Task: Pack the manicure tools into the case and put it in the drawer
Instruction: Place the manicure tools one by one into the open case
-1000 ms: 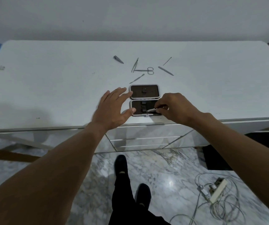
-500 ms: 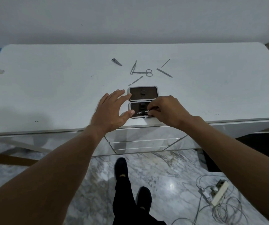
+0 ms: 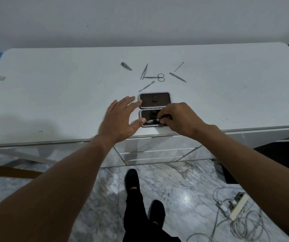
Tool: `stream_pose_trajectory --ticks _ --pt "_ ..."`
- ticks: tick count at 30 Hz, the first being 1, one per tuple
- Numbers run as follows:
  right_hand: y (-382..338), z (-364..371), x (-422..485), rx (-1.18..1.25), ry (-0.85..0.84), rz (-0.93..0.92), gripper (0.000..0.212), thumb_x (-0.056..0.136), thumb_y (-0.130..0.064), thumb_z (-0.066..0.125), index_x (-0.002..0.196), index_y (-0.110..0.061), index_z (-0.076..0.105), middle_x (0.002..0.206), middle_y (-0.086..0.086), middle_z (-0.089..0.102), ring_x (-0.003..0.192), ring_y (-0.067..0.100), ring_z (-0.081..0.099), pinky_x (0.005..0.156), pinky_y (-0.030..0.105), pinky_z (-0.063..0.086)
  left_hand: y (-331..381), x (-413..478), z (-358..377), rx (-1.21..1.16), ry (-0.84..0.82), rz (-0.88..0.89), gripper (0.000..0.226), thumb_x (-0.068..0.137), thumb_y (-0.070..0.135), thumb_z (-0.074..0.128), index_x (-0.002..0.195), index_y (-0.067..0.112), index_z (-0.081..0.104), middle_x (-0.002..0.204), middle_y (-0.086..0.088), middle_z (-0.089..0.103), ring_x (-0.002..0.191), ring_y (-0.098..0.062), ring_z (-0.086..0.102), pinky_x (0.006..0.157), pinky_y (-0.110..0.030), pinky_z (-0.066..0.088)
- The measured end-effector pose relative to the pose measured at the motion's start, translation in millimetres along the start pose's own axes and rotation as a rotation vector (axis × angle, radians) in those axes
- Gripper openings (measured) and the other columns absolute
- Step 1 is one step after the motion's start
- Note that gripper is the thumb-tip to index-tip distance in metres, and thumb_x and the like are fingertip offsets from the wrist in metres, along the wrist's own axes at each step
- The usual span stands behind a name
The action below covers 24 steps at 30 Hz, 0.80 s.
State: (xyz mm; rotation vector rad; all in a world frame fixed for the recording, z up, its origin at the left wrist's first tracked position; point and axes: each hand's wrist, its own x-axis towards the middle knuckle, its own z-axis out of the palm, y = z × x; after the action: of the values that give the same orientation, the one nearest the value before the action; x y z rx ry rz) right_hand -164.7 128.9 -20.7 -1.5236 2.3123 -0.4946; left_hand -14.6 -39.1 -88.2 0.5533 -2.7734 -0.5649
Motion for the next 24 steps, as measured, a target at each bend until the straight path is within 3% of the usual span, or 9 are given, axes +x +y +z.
stream_pose_trajectory --ticks 4,9,17,24 --pt "2 -7 -1 0.085 -0.001 0.059 0.023 0.086 -0.009 0.066 0.107 -0.012 0.073 0.097 0.007 0.075 0.084 0.022 0.069 0.082 0.031 0.054 0 0 -1 -0.001 -0.014 -0.006 0.064 0.088 0.063 0.043 0.144 0.032 0.039 0.153 0.003 0.037 0.144 -0.013 0.025 0.118 -0.038 0.011" --pt "6 -19 6 0.069 0.057 0.139 0.022 0.088 -0.01 0.062 0.107 -0.011 0.073 0.101 0.008 0.075 0.09 0.022 0.068 0.08 0.02 0.046 1 0 -2 -0.024 -0.016 -0.013 0.059 0.09 0.056 0.042 0.143 0.031 0.041 0.152 0.002 0.039 0.144 -0.014 0.026 0.118 -0.037 0.011" --pt "-15 -33 60 0.027 0.114 0.184 0.021 0.088 -0.015 0.058 0.104 -0.01 0.071 0.105 0.009 0.073 0.097 0.029 0.066 0.088 0.04 0.053 5 -1 -8 -0.022 -0.045 0.005 0.06 0.09 0.052 0.036 0.144 0.027 0.041 0.15 -0.002 0.041 0.143 -0.018 0.029 0.116 -0.04 0.014" --pt "-33 -27 149 -0.083 0.105 0.253 0.023 0.085 -0.011 0.053 0.102 -0.004 0.068 0.102 0.012 0.073 0.095 0.034 0.066 0.084 0.037 0.054 3 3 -9 0.011 -0.063 0.036 0.06 0.086 0.041 0.036 0.143 0.023 0.044 0.148 -0.004 0.045 0.138 -0.022 0.038 0.113 -0.046 0.026"
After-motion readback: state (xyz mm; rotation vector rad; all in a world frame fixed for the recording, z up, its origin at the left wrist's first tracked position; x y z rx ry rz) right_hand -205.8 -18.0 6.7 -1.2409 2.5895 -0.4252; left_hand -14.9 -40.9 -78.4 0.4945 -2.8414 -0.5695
